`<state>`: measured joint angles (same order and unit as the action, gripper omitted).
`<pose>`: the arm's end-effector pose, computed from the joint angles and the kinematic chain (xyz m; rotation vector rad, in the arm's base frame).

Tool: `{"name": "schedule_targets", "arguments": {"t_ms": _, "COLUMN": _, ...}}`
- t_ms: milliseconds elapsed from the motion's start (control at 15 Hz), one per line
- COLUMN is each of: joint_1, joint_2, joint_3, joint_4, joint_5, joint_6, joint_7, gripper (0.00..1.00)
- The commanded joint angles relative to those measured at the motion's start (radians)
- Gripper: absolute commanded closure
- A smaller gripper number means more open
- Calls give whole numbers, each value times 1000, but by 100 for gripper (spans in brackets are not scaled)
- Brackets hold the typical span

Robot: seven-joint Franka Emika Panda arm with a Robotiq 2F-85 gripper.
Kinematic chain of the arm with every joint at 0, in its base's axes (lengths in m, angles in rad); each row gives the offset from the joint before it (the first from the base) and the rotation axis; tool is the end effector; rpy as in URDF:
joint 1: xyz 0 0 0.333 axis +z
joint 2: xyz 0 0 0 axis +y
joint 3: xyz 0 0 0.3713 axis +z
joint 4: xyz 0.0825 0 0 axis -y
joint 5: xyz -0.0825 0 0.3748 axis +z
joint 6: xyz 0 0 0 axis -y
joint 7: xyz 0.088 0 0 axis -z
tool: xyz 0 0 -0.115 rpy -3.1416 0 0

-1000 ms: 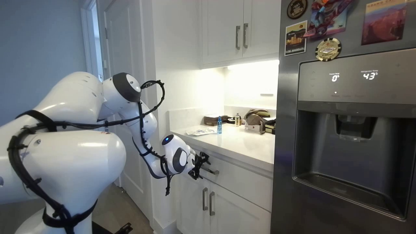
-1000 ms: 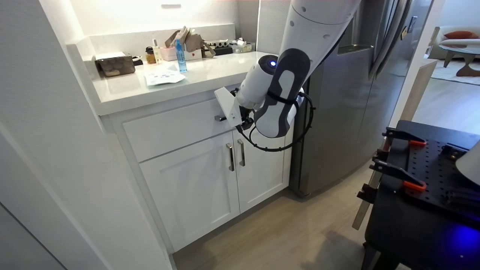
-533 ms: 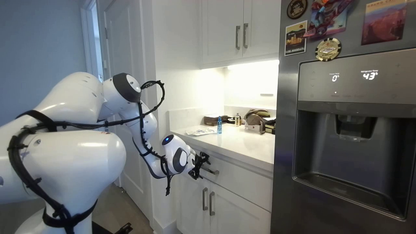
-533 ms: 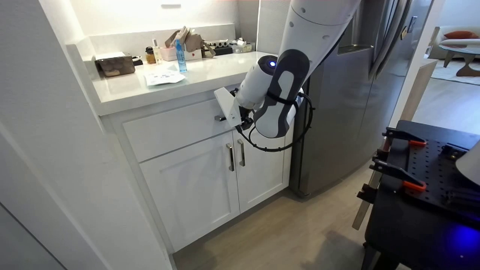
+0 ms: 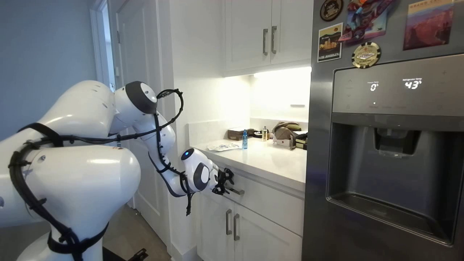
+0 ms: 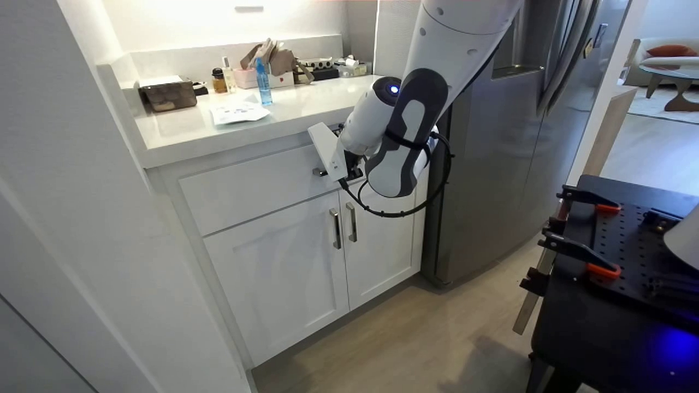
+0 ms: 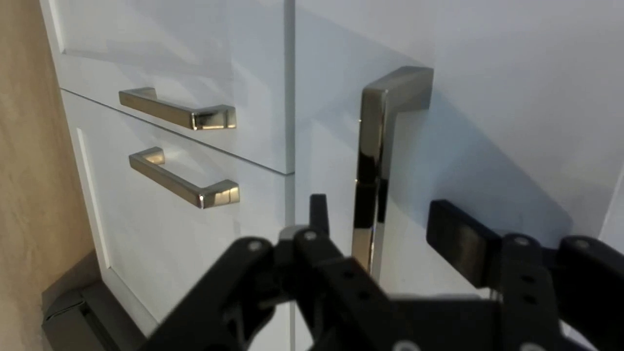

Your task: Open the drawer

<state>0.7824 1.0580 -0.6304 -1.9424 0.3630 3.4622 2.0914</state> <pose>0.6573 0.1244 0.1377 -1.4999 2.0441 -0.9426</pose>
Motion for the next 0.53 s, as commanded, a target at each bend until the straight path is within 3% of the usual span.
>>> {"name": "schedule_targets", "arguments": {"t_ms": 0, "joint_1": 7, "joint_2": -2, "joint_3": -13, "joint_4": 13, "joint_5": 8, "joint_6": 0, "joint_7": 23, "gripper": 73}}
{"name": "schedule_targets", "arguments": {"t_ms": 133, "joint_1": 11, "joint_2": -5, "joint_3": -14, "joint_4": 9, "joint_5": 9, "joint_6": -1, "joint_7": 22, "gripper": 88}}
{"name": "schedule_targets", "arguments": {"t_ms": 200, "joint_1": -2, "joint_2": -17, "joint_3": 24, "joint_4": 12, "joint_5": 109, "joint_6": -4, "joint_7": -92, "gripper": 94}}
{"name": "schedule_targets", "arguments": {"t_ms": 267, "joint_1": 0, "joint_2": -18, "joint_3": 30, "joint_4": 7, "joint_5": 133, "joint_6": -5, "joint_7": -101, "gripper": 100}}
{"name": "schedule_targets", "arguments": {"t_ms": 467, "joint_1": -12, "joint_2": -36, "joint_3": 65, "joint_4": -9, "joint_5": 206, "joint_6": -5, "joint_7": -191, "gripper": 96}}
